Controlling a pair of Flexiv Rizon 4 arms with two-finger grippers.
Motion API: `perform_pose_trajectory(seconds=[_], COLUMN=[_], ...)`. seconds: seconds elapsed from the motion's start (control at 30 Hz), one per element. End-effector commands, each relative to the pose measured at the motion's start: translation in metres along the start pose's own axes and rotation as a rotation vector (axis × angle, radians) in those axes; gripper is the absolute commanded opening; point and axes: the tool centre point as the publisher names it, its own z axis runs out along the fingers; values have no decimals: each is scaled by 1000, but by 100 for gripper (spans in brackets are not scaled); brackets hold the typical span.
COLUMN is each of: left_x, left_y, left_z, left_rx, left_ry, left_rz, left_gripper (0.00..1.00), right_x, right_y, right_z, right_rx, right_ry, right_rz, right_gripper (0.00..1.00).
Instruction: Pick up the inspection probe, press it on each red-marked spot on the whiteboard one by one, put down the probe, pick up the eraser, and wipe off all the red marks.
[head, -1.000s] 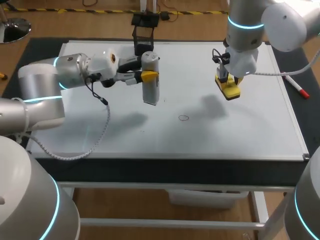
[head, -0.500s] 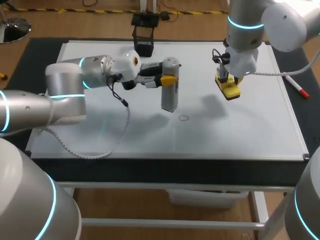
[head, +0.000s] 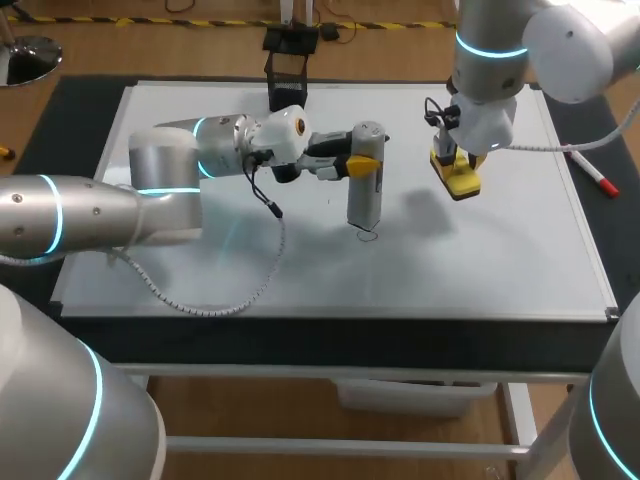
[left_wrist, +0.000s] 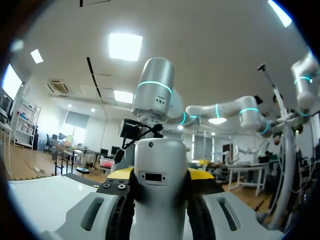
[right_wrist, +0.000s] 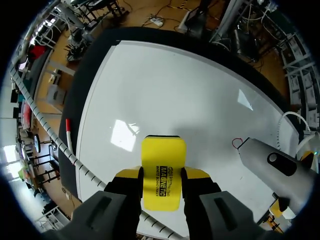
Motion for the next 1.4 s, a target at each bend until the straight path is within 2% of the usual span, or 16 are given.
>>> perform_pose_trajectory(seconds=[0.03,0.27,0.87,1.4], left_x=[-4,-1,2,3], left_y=[5,10,20,25], left_z=[-2,-4,3,3], left_rx=[9,10,23,-3], left_ry=[62,46,74,62], left_rz=[-2,-22,-63,-79], left_gripper=[0,0,0,0], right_x=[1,1,1,1], right_y=[-1,-1,-1,-1], right_z=[-1,-1,-1,-1], right_rx=[-1,-1,-1,-1], right_ry=[3,3,3,3], right_rz=[-2,-2,-2,-2], right_gripper=[0,0,0,0])
